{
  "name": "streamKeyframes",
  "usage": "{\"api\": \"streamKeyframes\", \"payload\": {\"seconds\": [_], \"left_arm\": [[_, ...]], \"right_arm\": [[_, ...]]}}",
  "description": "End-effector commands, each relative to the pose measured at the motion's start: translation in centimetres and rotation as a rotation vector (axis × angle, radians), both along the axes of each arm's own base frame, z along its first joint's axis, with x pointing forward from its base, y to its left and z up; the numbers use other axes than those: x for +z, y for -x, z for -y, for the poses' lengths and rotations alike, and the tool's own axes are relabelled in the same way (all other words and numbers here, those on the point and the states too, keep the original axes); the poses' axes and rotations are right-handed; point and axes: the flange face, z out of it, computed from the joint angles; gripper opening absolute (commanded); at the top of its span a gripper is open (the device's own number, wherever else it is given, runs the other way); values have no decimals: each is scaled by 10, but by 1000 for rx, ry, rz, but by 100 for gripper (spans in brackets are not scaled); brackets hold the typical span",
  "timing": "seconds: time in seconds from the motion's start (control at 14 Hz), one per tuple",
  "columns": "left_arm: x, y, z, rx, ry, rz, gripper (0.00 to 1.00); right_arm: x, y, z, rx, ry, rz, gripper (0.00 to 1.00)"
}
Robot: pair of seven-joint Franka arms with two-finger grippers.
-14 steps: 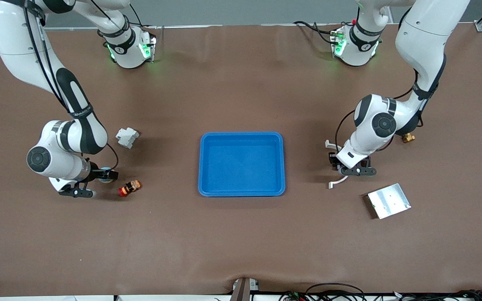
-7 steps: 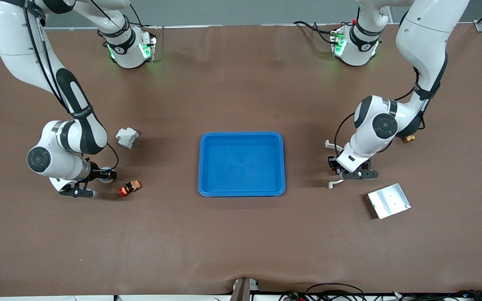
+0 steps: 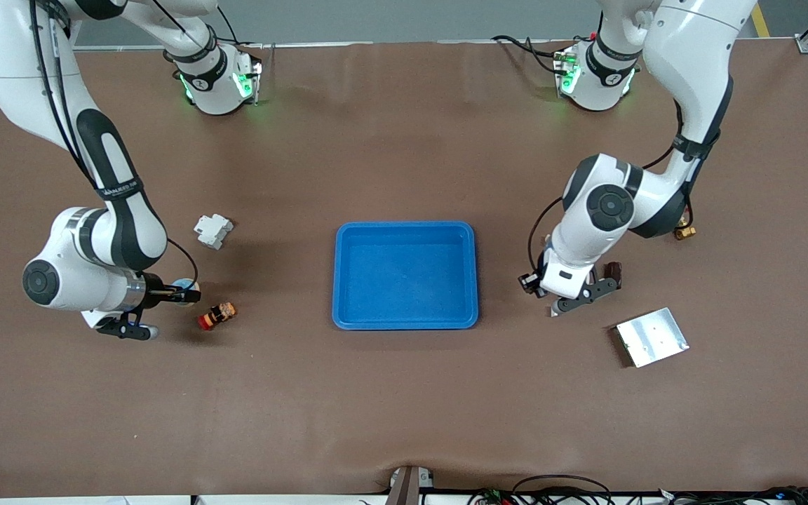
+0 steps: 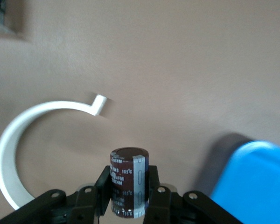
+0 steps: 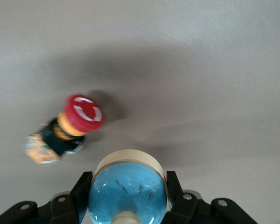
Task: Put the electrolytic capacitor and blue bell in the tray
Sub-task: 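Carry the capacitor and blue bell over the blue tray with both grippers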
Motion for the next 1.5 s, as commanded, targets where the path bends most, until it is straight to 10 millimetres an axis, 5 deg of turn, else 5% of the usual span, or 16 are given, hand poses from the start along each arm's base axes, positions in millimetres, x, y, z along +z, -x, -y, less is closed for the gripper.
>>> {"api": "streamKeyframes", "payload": {"seconds": [0.0, 0.21, 0.43, 0.79, 1.14, 1.43], "left_arm": [[14, -5, 30, 175, -3, -15, 0], [31, -25, 39, 571, 62, -17, 0], [31, -26, 62, 666, 80, -28, 0], [18, -22, 106, 868, 103, -45, 0], [-8, -23, 130, 972, 107, -74, 0], [-23, -17, 152, 1027, 68, -78, 0]], "right_arm": [[25, -7, -50, -25, -1, 17, 14], [30, -5, -109, -44, 9, 18, 13], [44, -1, -197, -137, 31, 28, 12], [35, 31, -316, -246, -36, -33, 11], [24, 57, -363, -247, -18, -52, 11], [6, 67, -380, -262, -9, -50, 11]]}}
